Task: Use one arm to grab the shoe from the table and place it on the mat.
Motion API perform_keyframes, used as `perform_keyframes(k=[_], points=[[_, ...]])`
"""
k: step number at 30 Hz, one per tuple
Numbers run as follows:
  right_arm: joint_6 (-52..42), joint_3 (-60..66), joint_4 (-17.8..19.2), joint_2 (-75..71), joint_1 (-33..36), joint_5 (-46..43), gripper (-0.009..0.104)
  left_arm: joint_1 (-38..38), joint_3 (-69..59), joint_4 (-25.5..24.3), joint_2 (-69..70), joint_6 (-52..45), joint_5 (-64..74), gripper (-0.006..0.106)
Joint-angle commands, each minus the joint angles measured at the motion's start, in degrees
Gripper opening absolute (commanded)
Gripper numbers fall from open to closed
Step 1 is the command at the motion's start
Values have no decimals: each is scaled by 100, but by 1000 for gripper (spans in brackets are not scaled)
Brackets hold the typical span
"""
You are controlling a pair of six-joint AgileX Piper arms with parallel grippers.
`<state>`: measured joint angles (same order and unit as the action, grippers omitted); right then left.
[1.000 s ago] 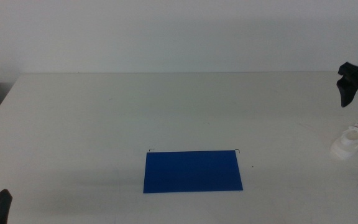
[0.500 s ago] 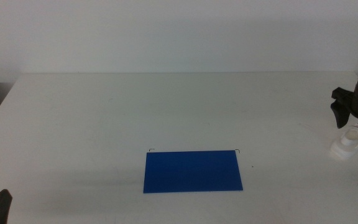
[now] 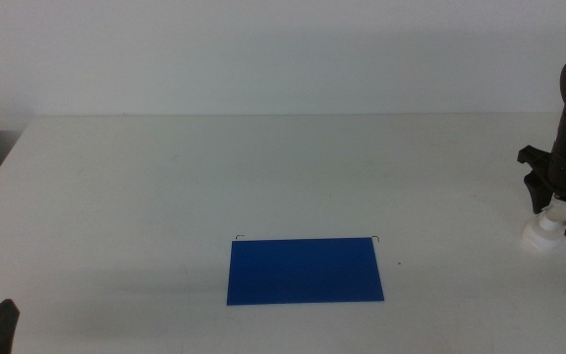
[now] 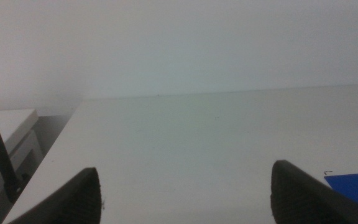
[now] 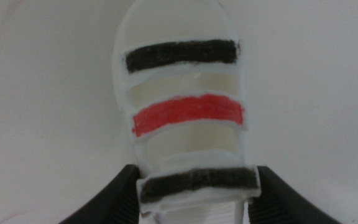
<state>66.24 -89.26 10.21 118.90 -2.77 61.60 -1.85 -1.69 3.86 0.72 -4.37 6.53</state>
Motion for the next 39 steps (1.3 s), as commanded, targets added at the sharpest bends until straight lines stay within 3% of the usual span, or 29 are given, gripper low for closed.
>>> perform_keyframes(k=[1, 6, 12, 20, 29, 39], points=[[18, -163, 10, -285, -45, 19, -4, -25, -40, 55, 79, 27, -467, 94], [31, -402, -130, -425, 46, 467, -4, -25, -40, 55, 79, 27, -467, 94], [789, -938, 369, -689, 723, 1252, -4, -25, -40, 55, 79, 27, -467, 94], [1497, -1143, 40, -860, 1911, 1221, -4, -25, -40, 55, 79, 27, -467, 94], [2422, -1143, 42, -843, 3305, 1164, -4, -25, -40, 55, 79, 27, -467, 94], [3139, -1143, 87, -774, 4297, 720, -4, -25, -40, 55, 79, 27, -467, 94]])
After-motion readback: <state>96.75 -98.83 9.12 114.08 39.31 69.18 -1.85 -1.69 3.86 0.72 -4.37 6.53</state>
